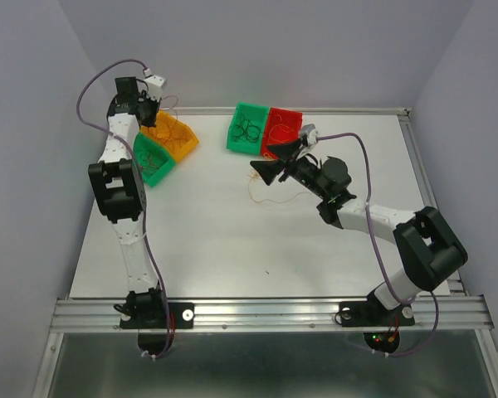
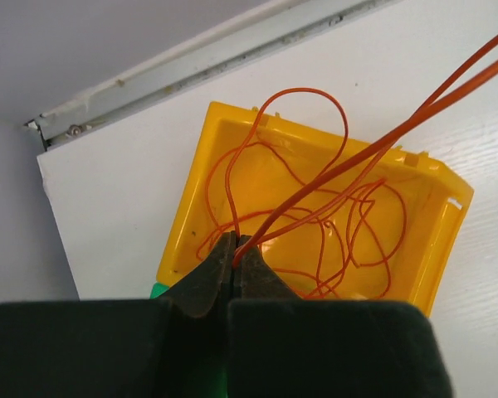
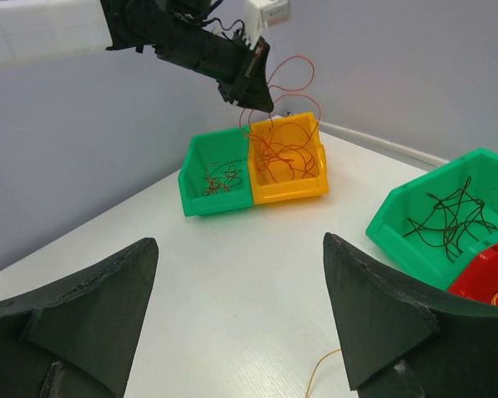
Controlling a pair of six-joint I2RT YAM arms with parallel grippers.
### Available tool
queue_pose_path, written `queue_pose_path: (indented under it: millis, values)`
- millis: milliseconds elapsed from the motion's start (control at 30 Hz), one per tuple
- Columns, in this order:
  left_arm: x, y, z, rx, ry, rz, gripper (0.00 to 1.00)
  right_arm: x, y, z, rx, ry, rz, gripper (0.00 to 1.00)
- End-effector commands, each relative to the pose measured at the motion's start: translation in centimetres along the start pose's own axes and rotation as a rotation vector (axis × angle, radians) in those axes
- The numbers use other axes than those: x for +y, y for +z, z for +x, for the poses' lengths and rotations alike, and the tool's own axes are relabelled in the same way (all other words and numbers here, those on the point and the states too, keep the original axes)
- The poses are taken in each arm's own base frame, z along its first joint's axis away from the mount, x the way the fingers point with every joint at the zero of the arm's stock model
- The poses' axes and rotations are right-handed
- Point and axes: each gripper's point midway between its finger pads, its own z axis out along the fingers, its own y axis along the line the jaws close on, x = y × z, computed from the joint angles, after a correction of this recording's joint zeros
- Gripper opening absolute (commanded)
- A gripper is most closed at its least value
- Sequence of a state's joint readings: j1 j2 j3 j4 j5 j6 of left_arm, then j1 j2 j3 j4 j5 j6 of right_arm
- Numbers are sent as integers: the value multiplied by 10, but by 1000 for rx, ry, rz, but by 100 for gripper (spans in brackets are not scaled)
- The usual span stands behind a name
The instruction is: Untangle the cables
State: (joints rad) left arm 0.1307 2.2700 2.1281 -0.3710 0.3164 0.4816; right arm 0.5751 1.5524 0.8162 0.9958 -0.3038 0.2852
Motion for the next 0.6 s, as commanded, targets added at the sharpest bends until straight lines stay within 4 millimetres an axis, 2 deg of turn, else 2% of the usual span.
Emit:
queue_pose_path:
  millis: [0, 67, 267, 300, 333, 367, 500, 567]
  values:
    - [-4, 2, 18, 127, 114, -35, 0, 3, 1, -8, -29, -4, -24, 85]
    - [-14, 7, 18, 133, 143, -16, 0, 3, 2, -6, -24, 2, -26, 85]
    - [-26, 24, 27, 180, 220, -16, 0, 2, -3, -2, -17, 2, -17, 85]
    - [-32, 29, 39, 216, 223, 5, 0, 1, -5, 0, -13, 3, -13, 85]
    - [-32, 28, 38, 223, 236, 1, 0, 1, -5, 0, -14, 2, -11, 85]
    - [-35, 34, 47, 249, 241, 6, 0, 0, -5, -1, -14, 0, -10, 85]
    - [-38, 44, 61, 295, 238, 6, 0, 1, -4, 1, -10, 3, -15, 85]
    - [-44, 49, 76, 326, 225, 34, 0, 0, -4, 3, -7, 7, -12, 85]
